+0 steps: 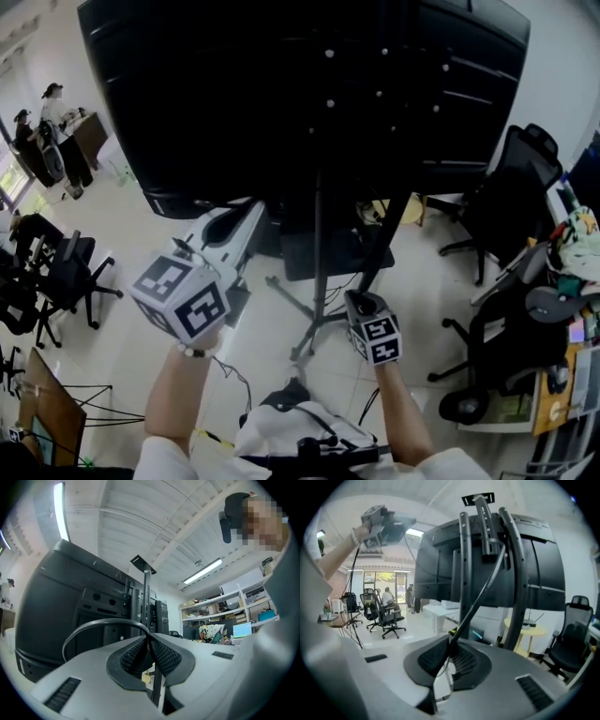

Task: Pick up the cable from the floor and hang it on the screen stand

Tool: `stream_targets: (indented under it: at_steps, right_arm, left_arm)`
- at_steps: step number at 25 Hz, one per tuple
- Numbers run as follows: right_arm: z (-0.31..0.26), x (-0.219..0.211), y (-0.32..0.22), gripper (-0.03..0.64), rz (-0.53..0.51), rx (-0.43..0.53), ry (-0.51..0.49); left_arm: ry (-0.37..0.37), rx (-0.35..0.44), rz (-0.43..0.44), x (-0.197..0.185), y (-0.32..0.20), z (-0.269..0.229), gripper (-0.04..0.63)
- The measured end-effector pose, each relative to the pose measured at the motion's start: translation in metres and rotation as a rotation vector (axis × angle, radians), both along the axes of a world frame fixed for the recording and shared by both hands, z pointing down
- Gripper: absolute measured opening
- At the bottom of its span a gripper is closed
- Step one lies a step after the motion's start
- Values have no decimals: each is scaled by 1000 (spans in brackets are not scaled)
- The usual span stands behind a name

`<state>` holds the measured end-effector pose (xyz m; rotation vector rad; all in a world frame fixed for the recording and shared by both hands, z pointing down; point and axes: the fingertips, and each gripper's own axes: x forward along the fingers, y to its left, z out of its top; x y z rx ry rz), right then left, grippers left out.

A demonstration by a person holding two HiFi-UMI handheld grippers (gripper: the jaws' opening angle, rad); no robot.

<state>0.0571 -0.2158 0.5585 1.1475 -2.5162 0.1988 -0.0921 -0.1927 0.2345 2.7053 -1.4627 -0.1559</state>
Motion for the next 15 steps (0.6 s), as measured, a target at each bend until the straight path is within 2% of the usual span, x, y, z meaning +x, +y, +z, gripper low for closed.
stream_targets:
  at_steps: [4,9,12,15]
  right_arm:
    - [-76,30,-22,20,45,144,19]
    - [-157,39,-45,20,66,356,108]
    - [-221,40,-54,20,65,491,87]
    - [-282,27,-60,20,24,602,69]
  left_arm:
    - [52,-27,-12,-12,4,17,16]
    - [89,9,-8,-20,18,4,15]
    - [85,29,6,-18,26,-5,15]
    - [39,55,4,-17,31,-11,15]
